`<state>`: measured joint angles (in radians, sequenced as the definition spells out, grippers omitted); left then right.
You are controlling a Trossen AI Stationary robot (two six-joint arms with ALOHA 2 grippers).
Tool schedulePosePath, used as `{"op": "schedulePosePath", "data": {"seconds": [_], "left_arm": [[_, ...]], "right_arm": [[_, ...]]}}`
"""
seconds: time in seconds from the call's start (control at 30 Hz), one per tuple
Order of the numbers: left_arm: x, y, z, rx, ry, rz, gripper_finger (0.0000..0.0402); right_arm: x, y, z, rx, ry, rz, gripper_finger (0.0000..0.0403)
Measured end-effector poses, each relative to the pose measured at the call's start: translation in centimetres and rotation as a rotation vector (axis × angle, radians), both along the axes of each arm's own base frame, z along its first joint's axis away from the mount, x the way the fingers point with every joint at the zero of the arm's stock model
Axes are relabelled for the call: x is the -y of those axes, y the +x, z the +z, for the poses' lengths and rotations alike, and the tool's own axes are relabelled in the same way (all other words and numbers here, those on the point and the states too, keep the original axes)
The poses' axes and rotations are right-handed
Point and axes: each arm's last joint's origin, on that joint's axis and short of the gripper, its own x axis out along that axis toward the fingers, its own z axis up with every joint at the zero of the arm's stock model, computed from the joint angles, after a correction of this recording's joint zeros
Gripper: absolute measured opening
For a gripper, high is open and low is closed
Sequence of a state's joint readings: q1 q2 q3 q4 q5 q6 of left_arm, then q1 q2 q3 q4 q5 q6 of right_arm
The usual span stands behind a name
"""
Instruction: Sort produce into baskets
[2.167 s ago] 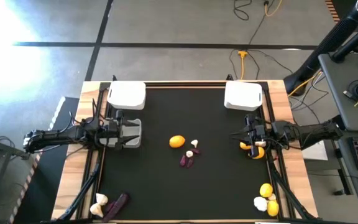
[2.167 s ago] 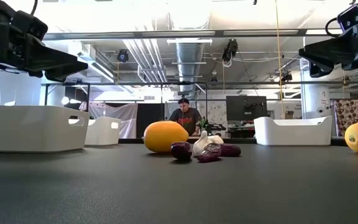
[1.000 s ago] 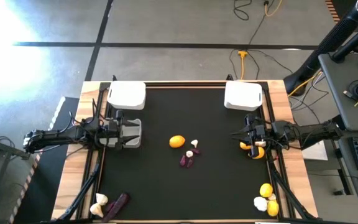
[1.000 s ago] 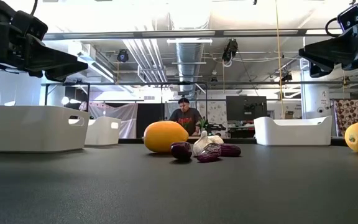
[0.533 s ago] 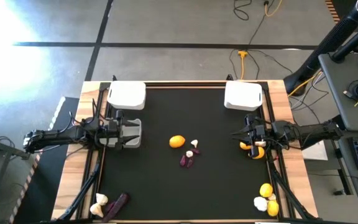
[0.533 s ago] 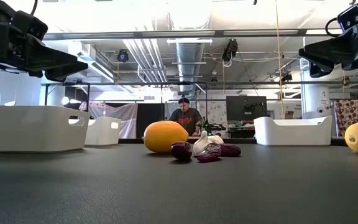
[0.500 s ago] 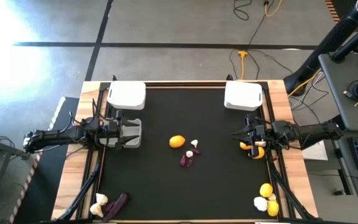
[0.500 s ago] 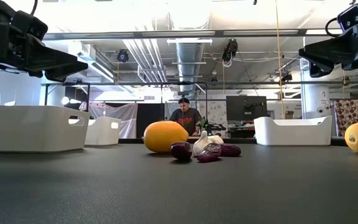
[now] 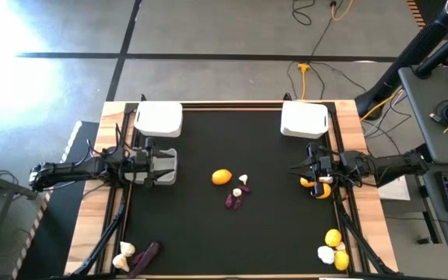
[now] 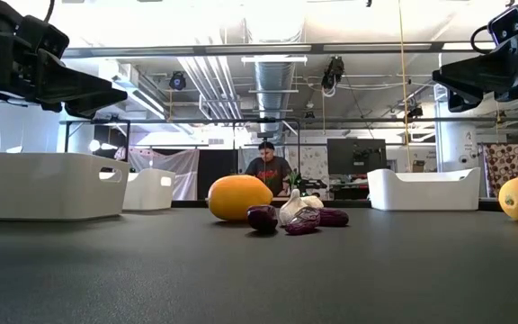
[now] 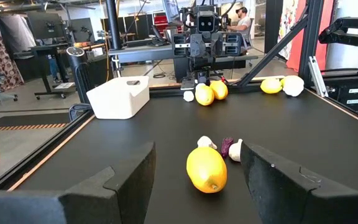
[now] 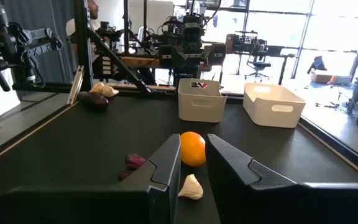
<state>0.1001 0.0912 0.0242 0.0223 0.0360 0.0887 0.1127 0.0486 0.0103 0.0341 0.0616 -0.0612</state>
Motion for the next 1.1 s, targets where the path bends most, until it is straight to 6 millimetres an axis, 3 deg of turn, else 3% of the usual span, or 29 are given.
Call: {"op": "schedulePosePath", "data": {"seconds": [0.27,0.53,0.67,0.83,1.1], "left_arm": [[0.0,0.0,0.5,0.05,-0.051,-0.001,0.0217],[0.1,-1.1,4.9,0.536,-0.242,-0.064,0.0217],[0.2,-1.8,6.1,0.677,-0.193,-0.07,0.0217],[-0.1,-1.0,5.7,0.627,-0.289,-0.036,0.0217],[-0.5,1.8,4.3,0.447,-0.498,0.029,0.0217]], "right_arm": [[0.0,0.0,0.0,0.0,0.0,0.0,0.0068],[0.0,0.0,0.0,0.0,-0.001,0.0,0.0068],[0.0,0.0,0.0,0.0,-0.001,0.001,0.0068],[0.0,0.0,0.0,0.0,-0.001,0.001,0.0068],[0.0,0.0,0.0,-0.001,0.0,0.001,0.0068]]}}
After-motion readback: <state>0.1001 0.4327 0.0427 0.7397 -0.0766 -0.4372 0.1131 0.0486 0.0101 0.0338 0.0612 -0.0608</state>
